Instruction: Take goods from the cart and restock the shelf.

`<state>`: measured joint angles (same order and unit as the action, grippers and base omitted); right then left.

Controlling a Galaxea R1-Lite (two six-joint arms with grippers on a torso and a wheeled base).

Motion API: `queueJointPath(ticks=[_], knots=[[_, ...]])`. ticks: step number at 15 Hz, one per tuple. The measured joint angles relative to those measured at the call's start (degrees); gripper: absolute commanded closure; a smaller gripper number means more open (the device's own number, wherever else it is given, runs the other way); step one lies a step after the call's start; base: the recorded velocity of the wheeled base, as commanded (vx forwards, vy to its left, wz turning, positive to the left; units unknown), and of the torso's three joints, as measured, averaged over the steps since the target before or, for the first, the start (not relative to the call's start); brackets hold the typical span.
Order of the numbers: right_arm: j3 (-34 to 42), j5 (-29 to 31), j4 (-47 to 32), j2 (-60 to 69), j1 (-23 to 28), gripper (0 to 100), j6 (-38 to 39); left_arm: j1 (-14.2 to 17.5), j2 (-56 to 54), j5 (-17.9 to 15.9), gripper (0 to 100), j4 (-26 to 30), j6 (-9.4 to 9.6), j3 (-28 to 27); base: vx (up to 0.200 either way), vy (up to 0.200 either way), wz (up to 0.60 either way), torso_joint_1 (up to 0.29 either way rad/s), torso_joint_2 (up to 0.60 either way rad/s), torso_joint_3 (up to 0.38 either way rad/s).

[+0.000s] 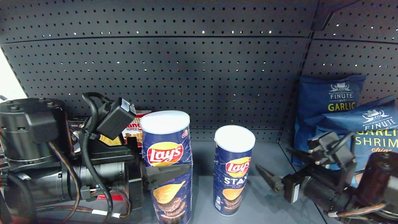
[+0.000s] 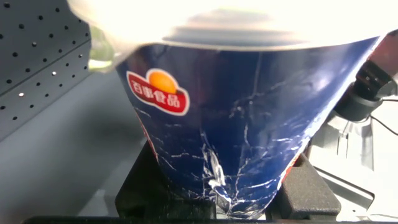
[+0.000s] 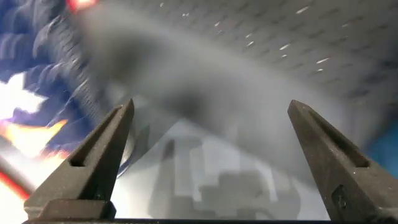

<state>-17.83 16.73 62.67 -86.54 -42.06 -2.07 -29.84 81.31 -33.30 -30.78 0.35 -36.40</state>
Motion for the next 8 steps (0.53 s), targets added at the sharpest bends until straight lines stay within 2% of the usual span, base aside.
queueJointPath(ticks=[2, 4, 8], knots=[[1.08, -0.12, -0.11, 6.14, 5.02, 0, -0.04, 0.83, -0.02, -0.02, 100, -0.17, -0.02, 0.00, 0.000, 0.000, 0.00, 0.000, 0.00, 0.000], [4.22, -0.30, -0.22, 12.53, 12.92, 0, -0.06, 1.40, -0.04, 0.00, 100, -0.17, -0.02, -0.26, 0.000, 0.000, 0.00, 0.000, 0.00, 0.000], [15.27, 0.13, -1.78, 26.17, 29.27, 0, -0.16, 1.56, -0.15, -0.02, 100, 0.00, 0.07, -0.98, 0.000, 0.000, 0.00, 0.000, 0.00, 0.000]])
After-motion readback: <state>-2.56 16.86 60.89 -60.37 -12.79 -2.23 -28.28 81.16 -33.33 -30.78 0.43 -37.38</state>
